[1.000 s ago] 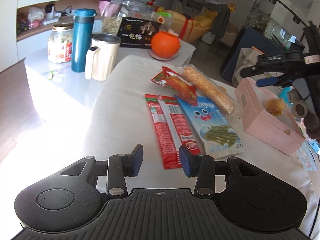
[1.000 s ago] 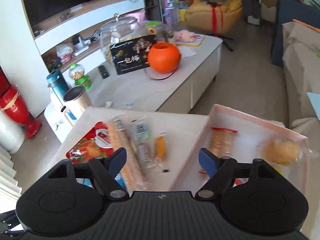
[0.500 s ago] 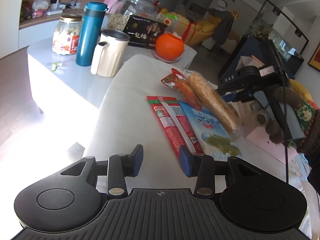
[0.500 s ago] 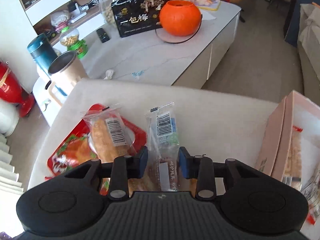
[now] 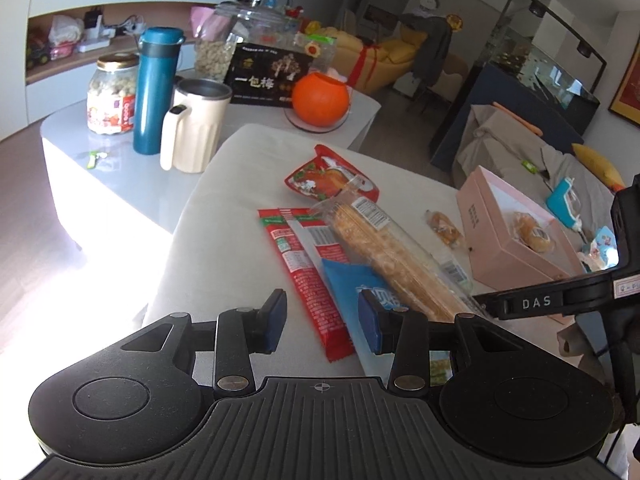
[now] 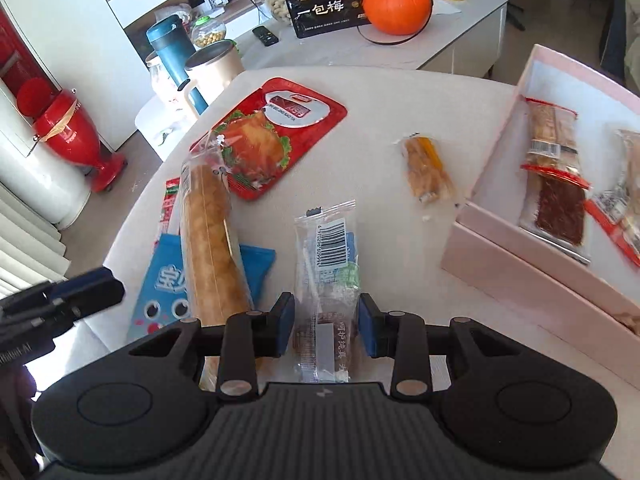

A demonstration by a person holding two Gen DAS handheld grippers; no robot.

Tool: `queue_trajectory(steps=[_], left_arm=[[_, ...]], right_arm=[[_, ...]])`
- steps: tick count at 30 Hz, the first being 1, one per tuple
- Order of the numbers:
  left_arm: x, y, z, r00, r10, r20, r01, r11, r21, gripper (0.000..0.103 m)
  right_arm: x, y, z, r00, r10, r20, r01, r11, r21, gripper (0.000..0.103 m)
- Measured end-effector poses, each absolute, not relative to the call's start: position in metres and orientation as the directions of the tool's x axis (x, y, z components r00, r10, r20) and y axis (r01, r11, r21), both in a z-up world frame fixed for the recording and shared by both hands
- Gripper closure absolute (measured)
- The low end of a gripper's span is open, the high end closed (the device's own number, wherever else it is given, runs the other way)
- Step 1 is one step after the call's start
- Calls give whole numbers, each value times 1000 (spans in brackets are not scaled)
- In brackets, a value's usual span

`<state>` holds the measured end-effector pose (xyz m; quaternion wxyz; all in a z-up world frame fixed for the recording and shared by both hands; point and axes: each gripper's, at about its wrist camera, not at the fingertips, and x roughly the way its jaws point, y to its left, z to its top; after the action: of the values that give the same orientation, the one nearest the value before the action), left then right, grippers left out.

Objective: Organize snacks
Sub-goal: 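Reach right tool to the clear barcode packet while left tool reaches the small orange packet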

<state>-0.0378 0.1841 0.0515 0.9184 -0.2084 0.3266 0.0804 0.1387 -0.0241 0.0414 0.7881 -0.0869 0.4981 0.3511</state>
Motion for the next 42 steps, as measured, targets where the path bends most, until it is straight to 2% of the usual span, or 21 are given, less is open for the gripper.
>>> queue_trajectory(steps=[5,7,10,13,20,22,26,28,31,34,36,39,42], left_arm=[[-29,130,67,751,-121,-649,-77,960,-268,59],[-24,103,61,723,-141,-677,-13,976,-217,59],[-15,75,44,676,-71,-734,3,996,-93,59],[-11,65,35,679,12,-734,17,999,31,57],[11,87,36,676,103,-730,-21,992,121,57],[21,98,45,678,96,-729,-47,995,87,61],[50,122,81,727,-177,-663,-26,958,-284,61],[76,122,92,736,-223,-639,-28,933,-358,61],[129,120,86,702,-165,-693,-106,938,-331,61],[174,115,66,665,-172,-727,-153,921,-358,61],[197,108,48,625,-147,-767,-184,927,-327,61],[212,99,26,592,-106,-799,-169,953,-252,62],[198,97,27,615,-121,-779,-128,960,-250,75]], right_arm=[[131,-54,39,308,473,-825,-607,766,212,68],[129,-66,39,325,477,-817,-588,778,221,63],[122,-81,39,363,474,-802,-563,798,217,48],[112,-99,41,404,467,-787,-554,809,196,44],[91,-138,33,475,444,-760,-528,835,157,40],[86,-145,27,492,445,-749,-519,840,158,38],[68,-149,17,568,448,-691,-532,840,107,36],[56,-141,10,615,427,-662,-547,837,32,30],[49,-132,10,651,393,-650,-548,835,-44,25],[59,-141,10,622,416,-663,-530,847,34,20],[61,-147,10,615,438,-655,-528,846,70,20],[59,-143,9,622,422,-659,-530,847,42,20],[57,-142,9,623,421,-659,-530,847,40,19]])
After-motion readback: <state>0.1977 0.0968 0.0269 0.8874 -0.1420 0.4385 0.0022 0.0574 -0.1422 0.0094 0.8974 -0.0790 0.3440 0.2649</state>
